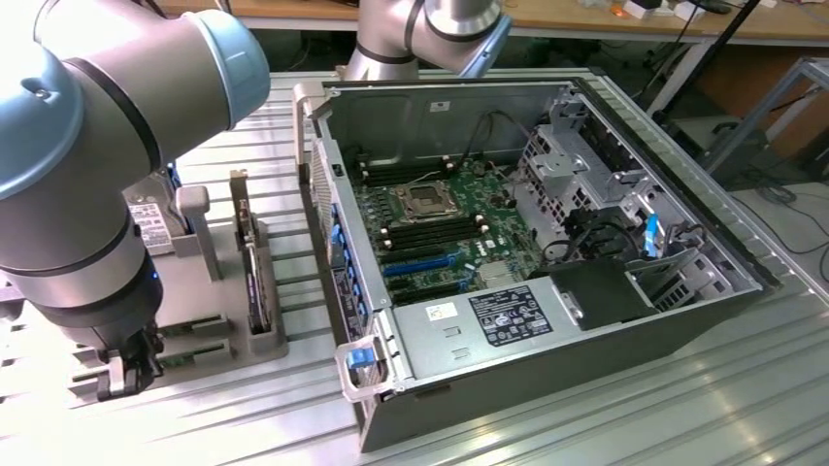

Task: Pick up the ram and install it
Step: 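Pick up the ram and move it above insertion slot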

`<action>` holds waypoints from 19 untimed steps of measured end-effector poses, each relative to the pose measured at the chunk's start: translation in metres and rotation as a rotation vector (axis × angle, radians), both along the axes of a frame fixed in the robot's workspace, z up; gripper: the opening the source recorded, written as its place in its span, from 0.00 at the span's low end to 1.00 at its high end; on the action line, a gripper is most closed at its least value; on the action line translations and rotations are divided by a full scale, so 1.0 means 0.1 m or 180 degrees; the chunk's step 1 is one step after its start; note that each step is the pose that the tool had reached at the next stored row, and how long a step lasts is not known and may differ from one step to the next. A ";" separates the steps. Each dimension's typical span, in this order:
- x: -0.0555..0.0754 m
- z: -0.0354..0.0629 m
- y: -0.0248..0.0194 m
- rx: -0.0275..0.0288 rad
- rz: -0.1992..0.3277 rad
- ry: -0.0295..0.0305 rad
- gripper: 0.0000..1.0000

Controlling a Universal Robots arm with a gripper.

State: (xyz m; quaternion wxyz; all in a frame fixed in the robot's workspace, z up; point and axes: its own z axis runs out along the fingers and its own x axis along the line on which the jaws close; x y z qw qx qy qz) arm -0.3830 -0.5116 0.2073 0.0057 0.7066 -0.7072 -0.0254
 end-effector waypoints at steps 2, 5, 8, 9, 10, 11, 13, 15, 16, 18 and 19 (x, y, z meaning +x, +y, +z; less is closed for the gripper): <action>0.00 -0.001 0.000 0.0003 0.0000 0.0000 0.31; 0.00 -0.001 0.000 0.0004 0.0000 0.0000 0.31; 0.00 -0.005 0.000 0.0004 0.0000 -0.0001 0.31; 0.00 -0.011 0.000 0.0004 0.0000 -0.0001 0.31; 0.00 -0.012 0.001 0.0004 0.0000 0.0000 0.31; 0.00 -0.012 0.000 0.0004 0.0000 0.0000 0.31; 0.00 -0.013 0.001 0.0003 0.0000 0.0000 0.31; 0.00 -0.019 0.001 0.0005 0.0000 0.0000 0.31; 0.00 -0.024 0.001 0.0006 0.0000 -0.0001 0.31; 0.00 -0.034 0.001 0.0008 0.0000 -0.0001 0.23; 0.00 -0.043 0.001 0.0008 0.0000 -0.0001 0.14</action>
